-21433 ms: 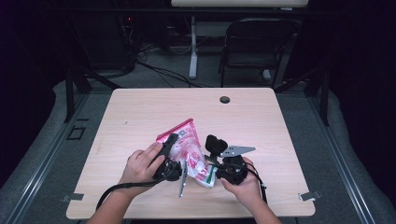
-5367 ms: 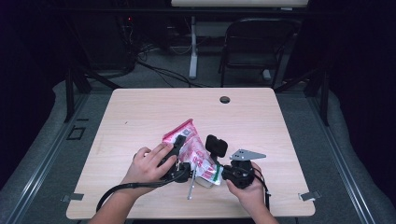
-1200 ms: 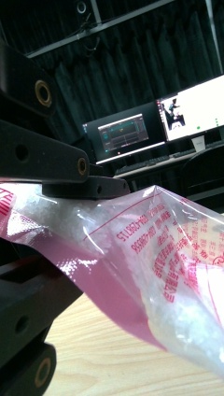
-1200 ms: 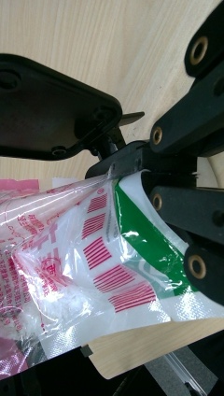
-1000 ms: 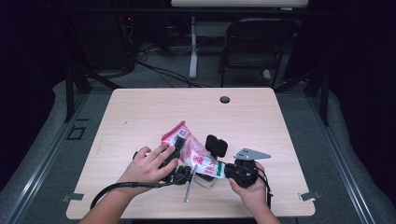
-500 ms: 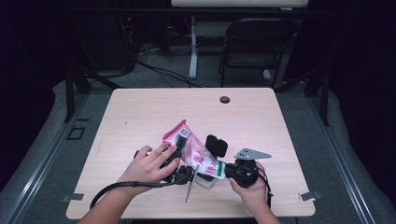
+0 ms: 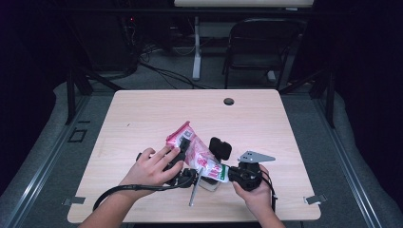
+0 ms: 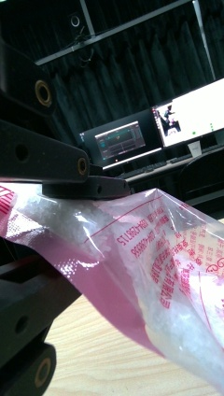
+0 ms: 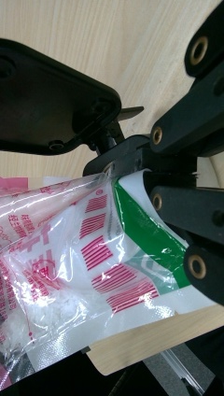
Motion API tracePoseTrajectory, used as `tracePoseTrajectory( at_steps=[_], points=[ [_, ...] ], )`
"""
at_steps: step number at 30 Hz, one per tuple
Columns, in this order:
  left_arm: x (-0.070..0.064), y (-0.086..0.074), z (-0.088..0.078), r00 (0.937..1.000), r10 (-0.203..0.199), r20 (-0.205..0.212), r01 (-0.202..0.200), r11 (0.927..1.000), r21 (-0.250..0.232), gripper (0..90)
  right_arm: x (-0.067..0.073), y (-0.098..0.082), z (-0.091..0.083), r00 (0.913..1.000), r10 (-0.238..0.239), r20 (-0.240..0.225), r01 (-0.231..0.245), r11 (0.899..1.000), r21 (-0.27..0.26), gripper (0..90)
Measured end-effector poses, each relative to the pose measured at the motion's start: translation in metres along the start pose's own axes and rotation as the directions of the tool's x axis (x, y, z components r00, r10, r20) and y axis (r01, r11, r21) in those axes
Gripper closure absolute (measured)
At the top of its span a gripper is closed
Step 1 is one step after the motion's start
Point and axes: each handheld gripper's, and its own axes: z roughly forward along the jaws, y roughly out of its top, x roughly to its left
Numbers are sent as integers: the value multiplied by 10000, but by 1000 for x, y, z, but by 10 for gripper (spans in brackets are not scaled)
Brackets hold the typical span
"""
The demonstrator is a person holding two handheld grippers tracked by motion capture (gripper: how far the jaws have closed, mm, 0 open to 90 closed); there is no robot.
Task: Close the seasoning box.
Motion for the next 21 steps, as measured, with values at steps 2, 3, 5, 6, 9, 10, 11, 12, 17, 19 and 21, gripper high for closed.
tracePoseTrajectory(
  at_steps=[2,3,5,6,9,10,11,12,17,19,21],
  points=[
    [1,0,-1,10000,20,76,-20,10000,35,768,1,0,0,10000,-60,12,60,10000,36,900],
    [1,0,-1,10000,8,-26,-8,10000,13,768,1,0,0,10000,-61,4,61,10000,46,900],
    [1,0,-2,10000,15,70,-16,10000,52,768,2,0,1,10000,-54,16,54,10000,19,900],
    [2,-1,-2,10000,6,81,-6,10000,39,768,2,0,1,10000,-55,-8,55,10000,9,900],
    [2,-1,-3,10000,32,49,-33,10000,44,768,2,1,1,9999,-114,-25,114,9999,70,900],
    [2,-1,-3,10000,17,44,-18,10000,33,767,2,0,1,9999,-117,-34,117,9999,63,900],
    [2,-1,-3,10000,11,-43,-11,10000,21,767,2,0,1,9999,-107,-34,107,9999,66,900],
    [2,-1,-3,10000,15,45,-15,10000,40,768,2,0,1,9999,-139,-42,140,9999,92,900],
    [2,-2,-3,10000,42,14,-42,10000,52,767,3,0,2,9999,-108,-35,108,9999,74,900],
    [2,-2,-3,9999,53,93,-53,10000,59,767,4,0,3,9999,-121,-43,122,9999,79,900],
    [2,-3,-4,10000,41,81,-41,10000,50,767,4,0,3,9999,-129,-53,130,9999,74,900]
  ],
)
